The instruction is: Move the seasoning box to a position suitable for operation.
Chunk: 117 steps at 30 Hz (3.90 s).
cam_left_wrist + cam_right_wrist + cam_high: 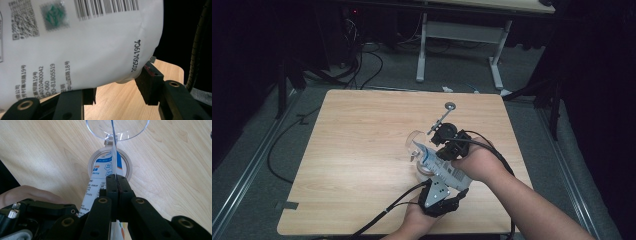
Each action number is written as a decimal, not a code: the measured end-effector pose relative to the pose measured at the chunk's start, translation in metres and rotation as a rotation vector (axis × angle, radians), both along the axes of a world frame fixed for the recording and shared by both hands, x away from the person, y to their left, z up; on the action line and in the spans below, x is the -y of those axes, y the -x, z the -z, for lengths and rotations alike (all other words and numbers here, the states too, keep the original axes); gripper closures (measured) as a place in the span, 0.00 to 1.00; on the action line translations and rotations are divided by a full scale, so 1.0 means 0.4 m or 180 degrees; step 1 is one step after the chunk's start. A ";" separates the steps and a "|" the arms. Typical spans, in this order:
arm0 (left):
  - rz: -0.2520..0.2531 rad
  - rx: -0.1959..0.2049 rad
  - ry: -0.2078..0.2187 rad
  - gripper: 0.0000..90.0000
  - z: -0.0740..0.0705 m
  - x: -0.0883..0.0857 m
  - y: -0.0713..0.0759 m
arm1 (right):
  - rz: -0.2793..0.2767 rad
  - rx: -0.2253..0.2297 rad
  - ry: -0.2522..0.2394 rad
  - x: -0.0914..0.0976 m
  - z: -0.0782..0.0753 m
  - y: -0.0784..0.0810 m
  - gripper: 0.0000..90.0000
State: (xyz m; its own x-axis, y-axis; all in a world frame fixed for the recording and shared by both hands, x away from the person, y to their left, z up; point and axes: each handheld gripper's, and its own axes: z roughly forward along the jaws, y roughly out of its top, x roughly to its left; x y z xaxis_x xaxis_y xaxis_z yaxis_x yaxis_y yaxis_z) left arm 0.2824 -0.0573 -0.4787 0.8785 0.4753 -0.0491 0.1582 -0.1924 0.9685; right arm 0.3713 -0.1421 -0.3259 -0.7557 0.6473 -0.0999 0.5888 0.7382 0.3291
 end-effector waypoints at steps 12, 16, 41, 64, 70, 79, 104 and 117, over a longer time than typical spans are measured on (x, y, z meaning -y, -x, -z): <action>0.0016 -0.0033 -0.0057 0.61 0.025 -0.004 0.002 | 0.0060 -0.0036 -0.0034 0.018 0.005 0.009 1.00; 0.0005 -0.0048 -0.0057 0.61 0.029 -0.006 0.000 | 0.0055 -0.0041 -0.0035 0.018 0.006 0.008 1.00; 0.0004 -0.0071 -0.0091 0.61 0.039 -0.012 0.000 | 0.0053 -0.0055 -0.0023 0.016 0.006 0.014 1.00; -0.0053 -0.0105 -0.0130 0.61 0.061 -0.028 -0.007 | 0.0053 -0.0065 -0.0025 0.017 0.005 0.016 1.00; -0.0082 -0.0126 -0.0152 0.61 0.074 -0.037 -0.009 | 0.0049 -0.0073 -0.0023 0.017 0.007 0.019 1.00; -0.0107 -0.0167 -0.0192 0.61 0.091 -0.045 -0.014 | 0.0070 -0.0083 -0.0002 0.025 0.005 0.024 1.00; -0.0110 -0.0179 -0.0224 0.56 0.100 -0.054 -0.021 | 0.0123 -0.0093 -0.0002 0.022 0.002 0.020 1.00; -0.0134 -0.0180 -0.0232 0.54 0.104 -0.089 -0.015 | 0.0142 -0.0077 -0.0021 0.031 -0.003 0.020 1.00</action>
